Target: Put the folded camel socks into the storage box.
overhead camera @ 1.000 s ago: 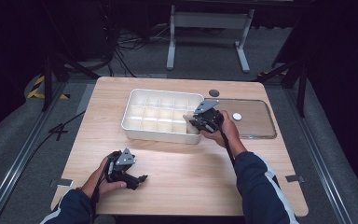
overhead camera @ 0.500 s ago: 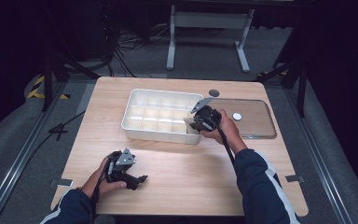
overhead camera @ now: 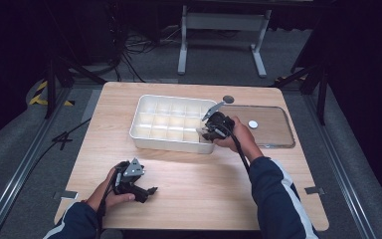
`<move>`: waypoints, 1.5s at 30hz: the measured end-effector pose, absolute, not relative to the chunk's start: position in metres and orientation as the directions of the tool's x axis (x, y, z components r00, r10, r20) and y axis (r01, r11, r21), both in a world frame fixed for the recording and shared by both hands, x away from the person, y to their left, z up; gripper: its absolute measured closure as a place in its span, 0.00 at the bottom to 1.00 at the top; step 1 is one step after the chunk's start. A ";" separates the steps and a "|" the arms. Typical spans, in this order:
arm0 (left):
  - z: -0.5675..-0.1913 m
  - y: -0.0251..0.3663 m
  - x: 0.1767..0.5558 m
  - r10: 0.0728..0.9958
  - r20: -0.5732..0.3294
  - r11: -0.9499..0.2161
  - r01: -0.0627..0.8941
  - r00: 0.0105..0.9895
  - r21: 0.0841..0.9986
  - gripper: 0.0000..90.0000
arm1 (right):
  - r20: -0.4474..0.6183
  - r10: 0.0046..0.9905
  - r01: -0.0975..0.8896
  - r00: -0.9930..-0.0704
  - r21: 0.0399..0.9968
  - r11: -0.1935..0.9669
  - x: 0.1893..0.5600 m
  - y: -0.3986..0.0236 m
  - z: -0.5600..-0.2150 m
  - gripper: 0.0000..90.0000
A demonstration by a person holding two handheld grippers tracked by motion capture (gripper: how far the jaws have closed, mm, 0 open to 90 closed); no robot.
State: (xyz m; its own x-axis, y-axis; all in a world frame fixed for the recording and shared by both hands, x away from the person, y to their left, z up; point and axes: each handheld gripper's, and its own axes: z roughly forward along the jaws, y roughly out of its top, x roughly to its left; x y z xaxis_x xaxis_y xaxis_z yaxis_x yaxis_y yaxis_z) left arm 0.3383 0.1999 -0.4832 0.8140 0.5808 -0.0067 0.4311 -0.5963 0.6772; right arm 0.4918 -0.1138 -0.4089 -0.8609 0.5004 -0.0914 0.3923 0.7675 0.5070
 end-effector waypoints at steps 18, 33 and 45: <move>-0.483 0.200 0.338 0.580 -0.011 -0.596 0.434 0.814 0.676 0.08 | -0.029 0.485 0.439 -0.874 0.380 0.814 0.503 -0.104 -0.414 0.85; -0.483 0.199 0.339 0.577 -0.013 -0.601 0.435 0.817 0.670 0.08 | 0.014 0.472 0.446 -0.882 0.349 0.824 0.509 -0.103 -0.419 0.85; -0.483 0.199 0.338 0.578 -0.013 -0.601 0.436 0.816 0.669 0.08 | -0.006 0.468 0.428 -0.884 0.390 0.815 0.505 -0.106 -0.418 0.83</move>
